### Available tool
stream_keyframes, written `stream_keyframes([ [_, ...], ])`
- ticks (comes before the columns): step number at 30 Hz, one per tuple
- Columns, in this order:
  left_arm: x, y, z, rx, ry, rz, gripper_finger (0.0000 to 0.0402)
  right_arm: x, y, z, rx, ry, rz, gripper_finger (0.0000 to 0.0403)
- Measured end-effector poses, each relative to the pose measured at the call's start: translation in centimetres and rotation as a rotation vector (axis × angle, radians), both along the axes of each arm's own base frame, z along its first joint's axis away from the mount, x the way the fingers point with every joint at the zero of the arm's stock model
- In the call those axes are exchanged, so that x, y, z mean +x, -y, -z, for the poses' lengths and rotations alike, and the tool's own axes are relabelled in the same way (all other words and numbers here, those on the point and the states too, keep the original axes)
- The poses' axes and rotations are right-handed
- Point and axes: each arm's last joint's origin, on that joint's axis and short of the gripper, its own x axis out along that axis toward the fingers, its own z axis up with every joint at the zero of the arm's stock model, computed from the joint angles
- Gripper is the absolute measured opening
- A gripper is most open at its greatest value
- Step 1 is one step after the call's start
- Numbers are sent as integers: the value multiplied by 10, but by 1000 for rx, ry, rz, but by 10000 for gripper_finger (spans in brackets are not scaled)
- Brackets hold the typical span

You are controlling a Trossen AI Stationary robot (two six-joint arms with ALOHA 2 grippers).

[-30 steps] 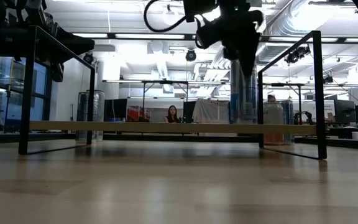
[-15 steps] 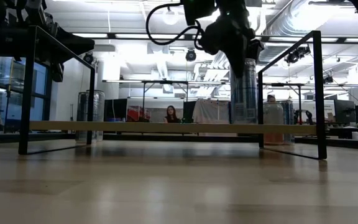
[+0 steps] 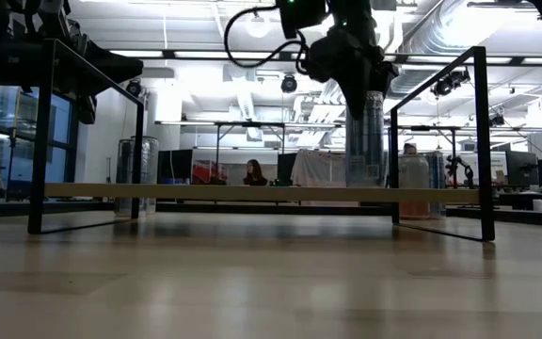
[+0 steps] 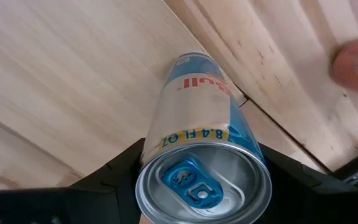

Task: Place canned beverage on shelf
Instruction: Put the blue soda can on the shelf

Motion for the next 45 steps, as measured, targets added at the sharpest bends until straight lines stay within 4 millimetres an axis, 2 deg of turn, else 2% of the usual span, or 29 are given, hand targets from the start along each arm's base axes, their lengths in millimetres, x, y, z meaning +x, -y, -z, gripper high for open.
stream_keyframes([
  [3, 0, 0, 0, 0, 0, 0, 1, -11, 4, -10, -12, 19, 26, 225],
  [8, 0, 0, 0, 0, 0, 0, 1, -21, 12, -12, -7, 30, 83, 225],
  [16, 0, 0, 0, 0, 0, 0, 1, -18, 11, -9, 94, 52, 62, 225],
  [45, 0, 0, 0, 0, 0, 0, 1, -16, 16, -4, 47, 23, 106, 237],
])
